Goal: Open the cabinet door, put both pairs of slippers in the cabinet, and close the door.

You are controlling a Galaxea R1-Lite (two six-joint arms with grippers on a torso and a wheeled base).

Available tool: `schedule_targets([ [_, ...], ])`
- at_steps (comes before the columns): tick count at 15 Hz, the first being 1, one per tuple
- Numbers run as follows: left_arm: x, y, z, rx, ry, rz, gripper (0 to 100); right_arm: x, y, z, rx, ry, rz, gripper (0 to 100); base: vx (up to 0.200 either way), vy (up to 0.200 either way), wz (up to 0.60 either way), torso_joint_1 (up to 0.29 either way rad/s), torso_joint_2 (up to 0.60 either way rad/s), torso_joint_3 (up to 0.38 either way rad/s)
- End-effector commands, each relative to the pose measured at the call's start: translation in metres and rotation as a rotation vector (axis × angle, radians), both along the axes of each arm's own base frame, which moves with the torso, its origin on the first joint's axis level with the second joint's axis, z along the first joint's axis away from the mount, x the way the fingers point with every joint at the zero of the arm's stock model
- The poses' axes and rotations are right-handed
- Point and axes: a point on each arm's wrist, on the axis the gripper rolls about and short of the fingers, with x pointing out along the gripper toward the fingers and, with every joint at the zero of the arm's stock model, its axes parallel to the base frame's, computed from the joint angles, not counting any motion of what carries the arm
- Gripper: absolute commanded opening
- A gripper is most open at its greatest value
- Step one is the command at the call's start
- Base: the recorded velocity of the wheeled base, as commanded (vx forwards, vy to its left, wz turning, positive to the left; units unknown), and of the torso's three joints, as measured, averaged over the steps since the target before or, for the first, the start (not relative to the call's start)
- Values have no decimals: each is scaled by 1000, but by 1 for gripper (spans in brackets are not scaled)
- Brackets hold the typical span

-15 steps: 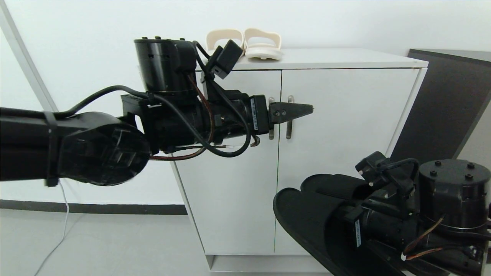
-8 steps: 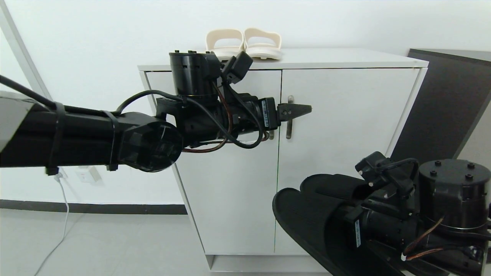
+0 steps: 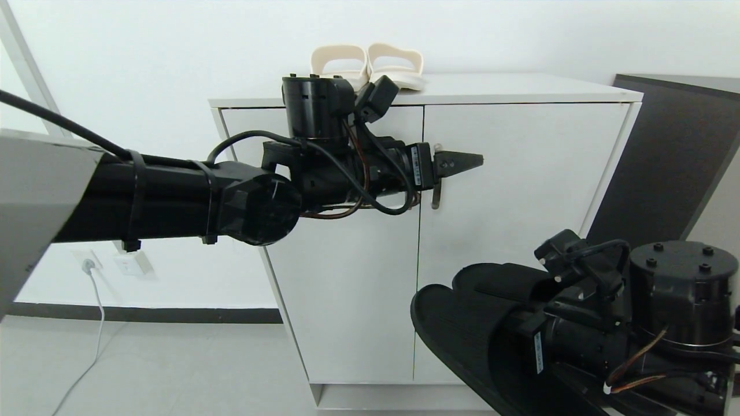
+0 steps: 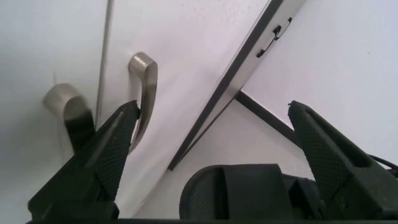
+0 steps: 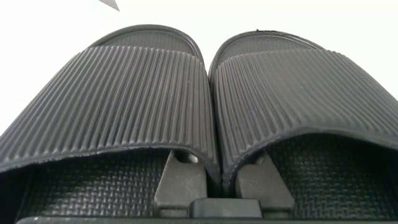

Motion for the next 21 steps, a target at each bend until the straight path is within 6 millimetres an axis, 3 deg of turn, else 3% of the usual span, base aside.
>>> schedule_targets([
  [1, 6, -6, -7, 7, 10, 0, 100, 0, 0, -1, -2, 2, 0, 0, 0, 0, 0, 0, 0, 0],
  [7, 5, -9, -10, 10, 15, -7, 100, 0, 0, -1, -2, 3, 2, 0, 0, 0, 0, 0, 0, 0],
  [8, 4, -9, -9, 10, 14, -7, 0, 0, 0, -2, -5, 6, 2, 0, 0, 0, 0, 0, 0, 0],
  [14, -14, -2, -8, 20, 29, -20, 0, -14, -1, -4, 0, 20, 114, 0, 0, 0, 0, 0, 0, 0],
  [17, -33, 6, -3, 3, 4, -33, 0, -25, -9, -4, 25, 36, 248, 0, 0, 0, 0, 0, 0, 0],
  [21, -58, 20, -10, 0, 0, -41, 0, -27, -11, -3, 34, 37, 267, 0, 0, 0, 0, 0, 0, 0],
])
